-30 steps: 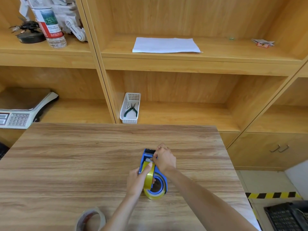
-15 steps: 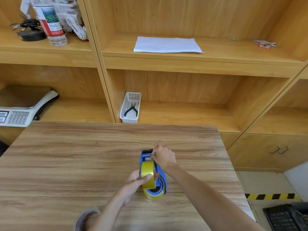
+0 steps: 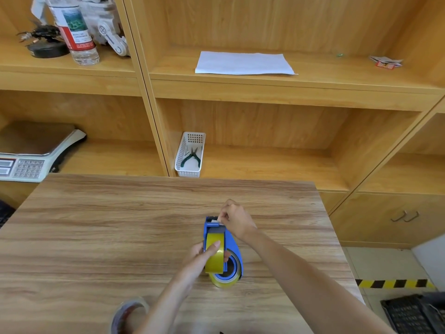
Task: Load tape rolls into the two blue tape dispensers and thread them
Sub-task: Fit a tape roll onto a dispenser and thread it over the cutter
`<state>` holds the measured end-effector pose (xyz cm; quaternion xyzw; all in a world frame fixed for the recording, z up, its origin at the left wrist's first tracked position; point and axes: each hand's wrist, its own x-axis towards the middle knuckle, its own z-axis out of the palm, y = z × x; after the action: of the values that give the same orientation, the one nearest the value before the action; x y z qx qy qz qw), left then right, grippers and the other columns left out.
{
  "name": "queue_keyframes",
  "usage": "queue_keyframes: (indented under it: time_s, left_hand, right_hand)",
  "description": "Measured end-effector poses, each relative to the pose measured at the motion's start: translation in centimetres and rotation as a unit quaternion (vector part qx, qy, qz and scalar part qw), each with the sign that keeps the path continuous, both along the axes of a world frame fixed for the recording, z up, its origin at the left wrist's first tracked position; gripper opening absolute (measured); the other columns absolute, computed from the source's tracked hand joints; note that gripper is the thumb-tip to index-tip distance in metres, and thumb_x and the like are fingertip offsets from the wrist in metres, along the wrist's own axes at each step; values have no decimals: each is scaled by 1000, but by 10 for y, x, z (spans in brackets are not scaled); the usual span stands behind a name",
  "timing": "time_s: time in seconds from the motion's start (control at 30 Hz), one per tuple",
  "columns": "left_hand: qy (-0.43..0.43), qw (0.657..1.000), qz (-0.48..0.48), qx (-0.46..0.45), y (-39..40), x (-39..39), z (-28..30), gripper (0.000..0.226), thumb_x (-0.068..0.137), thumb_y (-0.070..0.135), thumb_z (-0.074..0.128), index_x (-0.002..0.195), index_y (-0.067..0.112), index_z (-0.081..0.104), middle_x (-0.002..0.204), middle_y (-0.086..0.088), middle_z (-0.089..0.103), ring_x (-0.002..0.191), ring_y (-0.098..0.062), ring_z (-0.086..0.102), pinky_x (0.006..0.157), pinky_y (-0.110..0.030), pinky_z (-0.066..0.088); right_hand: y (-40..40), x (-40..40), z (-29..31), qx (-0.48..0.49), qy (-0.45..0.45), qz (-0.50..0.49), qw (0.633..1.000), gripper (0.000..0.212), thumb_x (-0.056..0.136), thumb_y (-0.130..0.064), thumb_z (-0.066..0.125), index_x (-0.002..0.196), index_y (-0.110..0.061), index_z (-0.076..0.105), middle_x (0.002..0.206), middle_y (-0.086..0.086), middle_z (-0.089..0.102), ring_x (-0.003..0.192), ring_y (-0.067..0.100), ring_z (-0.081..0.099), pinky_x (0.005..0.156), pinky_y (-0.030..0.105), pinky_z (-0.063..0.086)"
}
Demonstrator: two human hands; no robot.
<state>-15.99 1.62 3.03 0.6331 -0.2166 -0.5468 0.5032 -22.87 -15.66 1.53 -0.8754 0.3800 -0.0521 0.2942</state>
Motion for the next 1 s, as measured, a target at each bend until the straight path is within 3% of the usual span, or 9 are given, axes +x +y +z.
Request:
queue_keyframes:
  time_s: [0.07, 0.23, 0.4, 0.5, 0.6, 0.7, 0.77, 0.87, 1.0]
  left_hand:
    - [14, 1000, -7, -2, 1, 0, -3, 28, 94, 27, 63, 111, 6, 70, 100, -14, 78, 100, -25, 74, 98, -45, 54]
    - [16, 998, -54, -13, 7, -2, -9, 29, 93, 17, 64, 119, 5, 64, 110, -10, 77, 108, -22, 71, 89, -30, 56]
    - [20, 994, -99, -32, 13, 9, -10, 43, 84, 11, 75, 124, 4, 61, 117, -12, 74, 114, -26, 68, 102, -43, 51]
    - [32, 990, -134, -41, 19, 11, -10, 56, 78, 13, 78, 128, 5, 57, 121, -14, 72, 117, -26, 66, 98, -37, 53]
    - [35, 990, -127, -39, 22, 7, -11, 54, 80, 14, 80, 129, 7, 58, 120, -11, 73, 118, -25, 66, 101, -38, 51]
    - [29, 998, -59, -10, 20, 1, -3, 38, 88, 31, 73, 119, 11, 66, 107, -11, 77, 106, -23, 72, 98, -36, 52]
    - [5, 1000, -11, -1, 17, -1, 1, 42, 87, 44, 67, 108, 9, 72, 95, -13, 79, 93, -22, 76, 86, -29, 55]
    - [-29, 1000, 7, -4, 12, -5, 6, 34, 93, 37, 62, 104, 6, 71, 87, -12, 80, 81, -17, 76, 68, -15, 53]
    - [-7, 998, -40, -37, 10, -8, 9, 26, 96, 24, 64, 111, 3, 67, 100, -10, 79, 97, -20, 75, 73, -15, 54]
  right_hand:
    - [-2, 0, -1, 3, 8, -2, 1000, 14, 89, -6, 58, 80, -12, 67, 98, -6, 58, 83, 16, 61, 79, 38, 54]
    - [4, 2, -4, -3, 43, -16, 999, 16, 89, -7, 55, 79, -16, 62, 97, -3, 62, 87, 21, 65, 79, 37, 54]
    - [6, 5, -3, -18, 46, -10, 999, 15, 93, -10, 52, 81, -14, 60, 110, 1, 57, 90, 27, 63, 72, 33, 47]
    - [-1, 6, -4, -16, 35, -38, 999, 12, 93, -12, 51, 91, -7, 62, 107, 4, 59, 87, 28, 64, 72, 37, 52]
    - [-5, 7, 0, -14, 26, -39, 999, 11, 94, -14, 54, 90, -8, 63, 107, 3, 59, 85, 26, 63, 76, 39, 54]
    - [-4, 9, 6, -19, 13, -31, 999, 14, 95, -14, 54, 89, -7, 65, 112, 0, 55, 87, 25, 63, 71, 34, 48]
    - [-4, 10, 9, -23, 15, -38, 999, 13, 94, -15, 54, 89, -10, 65, 112, 0, 56, 90, 27, 63, 72, 35, 48]
    - [-5, 11, 10, -18, 27, -65, 997, 13, 92, -14, 54, 84, -16, 64, 114, -1, 57, 94, 28, 63, 73, 35, 47]
    - [-7, 15, 13, -8, 49, -100, 994, 15, 88, -8, 50, 85, -18, 61, 109, 2, 63, 95, 28, 64, 75, 34, 49]
